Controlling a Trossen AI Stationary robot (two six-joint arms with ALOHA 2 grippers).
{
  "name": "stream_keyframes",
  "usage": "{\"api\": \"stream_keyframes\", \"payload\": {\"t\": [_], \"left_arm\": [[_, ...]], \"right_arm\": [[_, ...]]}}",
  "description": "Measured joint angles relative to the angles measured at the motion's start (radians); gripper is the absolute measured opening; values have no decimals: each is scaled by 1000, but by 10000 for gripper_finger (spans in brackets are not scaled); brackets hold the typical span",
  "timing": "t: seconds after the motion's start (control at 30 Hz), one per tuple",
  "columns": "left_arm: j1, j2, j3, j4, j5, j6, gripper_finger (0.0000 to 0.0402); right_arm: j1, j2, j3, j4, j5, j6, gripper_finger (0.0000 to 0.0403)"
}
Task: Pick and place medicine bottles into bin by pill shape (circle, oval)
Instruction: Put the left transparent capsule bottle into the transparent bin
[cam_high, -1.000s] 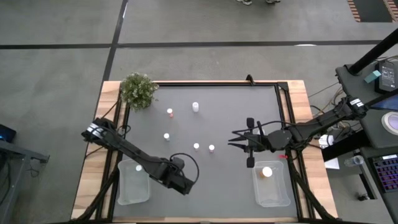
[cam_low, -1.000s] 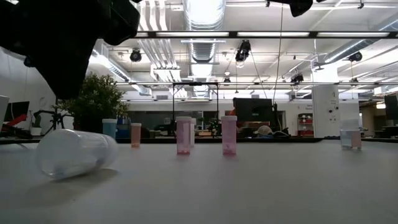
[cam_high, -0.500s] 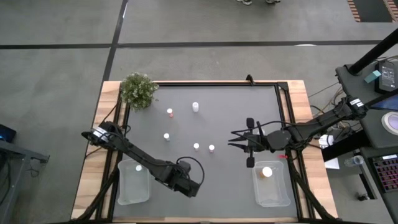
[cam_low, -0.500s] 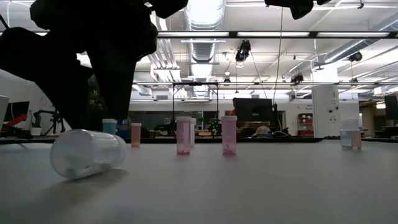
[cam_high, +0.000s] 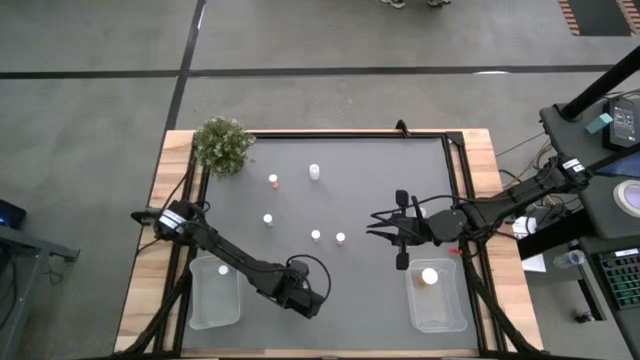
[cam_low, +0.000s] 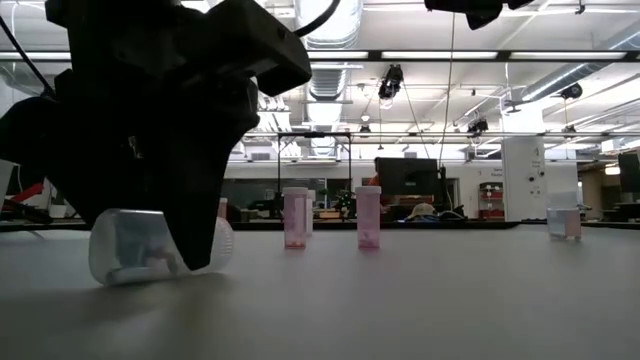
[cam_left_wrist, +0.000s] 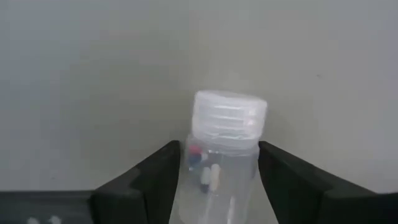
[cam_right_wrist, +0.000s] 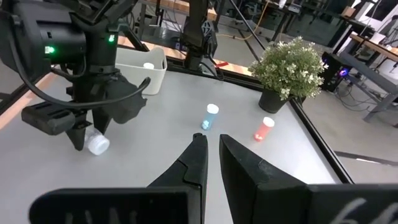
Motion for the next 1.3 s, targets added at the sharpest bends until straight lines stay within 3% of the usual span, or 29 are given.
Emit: {"api": "stream_keyframes", "payload": {"t": [0.23,0.4,0.5,0.73,0.9,1.1,1.3], "left_arm": [[0,-15,-2,-23,-4,51,119],[2,-24,-4,-34,-46,128,117],[2,-55,-2,-35,-121,237,117],[36,-192,-10,-25,-414,644,118],[60,-285,-11,165,-578,1089,118],[72,-312,-11,511,-596,1569,119],[74,-303,-42,639,-594,1667,120]], "right_arm": [[0,0,0,0,0,0,31],[0,0,-6,-1,0,17,31],[1,0,-17,0,0,35,31],[1,0,-137,137,-20,78,31],[1,6,-242,395,-184,37,31],[1,39,-291,608,-219,26,31],[28,107,-267,685,-246,4,49]]}}
